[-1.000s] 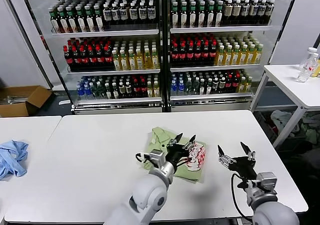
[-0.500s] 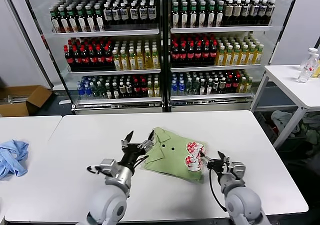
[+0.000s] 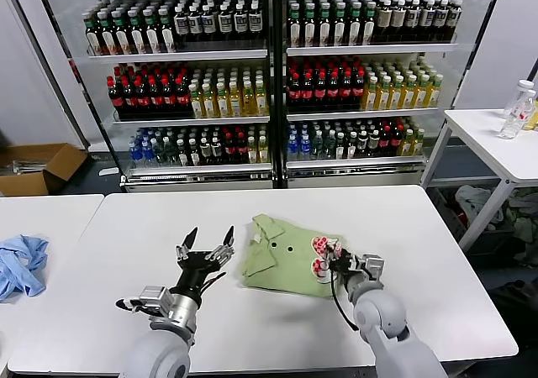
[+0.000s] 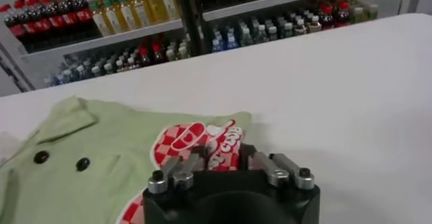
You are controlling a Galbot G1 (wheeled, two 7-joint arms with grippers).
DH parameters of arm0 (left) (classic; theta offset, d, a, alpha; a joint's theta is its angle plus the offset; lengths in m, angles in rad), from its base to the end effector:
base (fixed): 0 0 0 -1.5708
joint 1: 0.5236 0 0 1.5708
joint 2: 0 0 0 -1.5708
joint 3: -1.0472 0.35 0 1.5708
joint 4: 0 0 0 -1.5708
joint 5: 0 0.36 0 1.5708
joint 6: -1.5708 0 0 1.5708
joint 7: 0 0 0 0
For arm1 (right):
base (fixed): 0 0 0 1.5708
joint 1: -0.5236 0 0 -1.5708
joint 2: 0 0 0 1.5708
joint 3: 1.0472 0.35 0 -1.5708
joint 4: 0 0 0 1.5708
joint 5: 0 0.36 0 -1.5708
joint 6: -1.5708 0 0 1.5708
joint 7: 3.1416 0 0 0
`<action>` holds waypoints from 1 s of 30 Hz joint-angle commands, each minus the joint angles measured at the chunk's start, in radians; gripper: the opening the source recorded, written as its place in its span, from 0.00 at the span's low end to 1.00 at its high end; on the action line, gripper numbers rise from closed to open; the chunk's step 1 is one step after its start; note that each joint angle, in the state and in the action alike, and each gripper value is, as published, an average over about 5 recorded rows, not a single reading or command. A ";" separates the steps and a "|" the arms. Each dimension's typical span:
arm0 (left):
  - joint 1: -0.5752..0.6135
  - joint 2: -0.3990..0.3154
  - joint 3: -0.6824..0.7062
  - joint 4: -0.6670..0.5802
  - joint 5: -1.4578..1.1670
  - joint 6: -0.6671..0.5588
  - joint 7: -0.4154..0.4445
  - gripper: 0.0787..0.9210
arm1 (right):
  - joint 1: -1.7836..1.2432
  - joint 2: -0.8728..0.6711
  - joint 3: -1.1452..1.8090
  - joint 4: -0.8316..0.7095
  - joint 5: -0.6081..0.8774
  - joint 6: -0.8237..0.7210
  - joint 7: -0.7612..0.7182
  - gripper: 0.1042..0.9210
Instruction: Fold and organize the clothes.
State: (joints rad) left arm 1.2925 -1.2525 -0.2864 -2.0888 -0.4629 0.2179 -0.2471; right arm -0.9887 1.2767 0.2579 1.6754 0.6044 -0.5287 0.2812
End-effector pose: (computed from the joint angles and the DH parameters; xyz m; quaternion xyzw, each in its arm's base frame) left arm 0.2497 -0.0161 -0.2544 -0.0797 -0.9910 0.0975 0.0451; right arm 0.3640 -0.0006 -0.3055 0.0473 -0.9636 -0.0775 0.2514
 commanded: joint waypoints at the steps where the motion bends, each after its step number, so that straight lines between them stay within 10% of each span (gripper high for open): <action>1: 0.037 0.024 -0.034 -0.011 0.015 -0.023 0.007 0.88 | 0.278 -0.022 -0.067 -0.273 -0.107 0.051 -0.097 0.27; 10: 0.051 0.025 -0.027 -0.018 0.066 -0.046 0.012 0.88 | 0.194 -0.059 -0.085 -0.174 -0.393 0.256 -0.170 0.06; 30: 0.200 -0.006 -0.043 -0.115 0.154 -0.095 0.033 0.88 | -0.628 -0.027 0.273 0.533 -0.468 0.479 -0.088 0.72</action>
State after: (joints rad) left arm 1.4300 -1.2507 -0.3253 -2.1713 -0.3444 0.1378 -0.2235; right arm -1.2190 1.2339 0.3681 1.8679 0.1935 -0.1612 0.1860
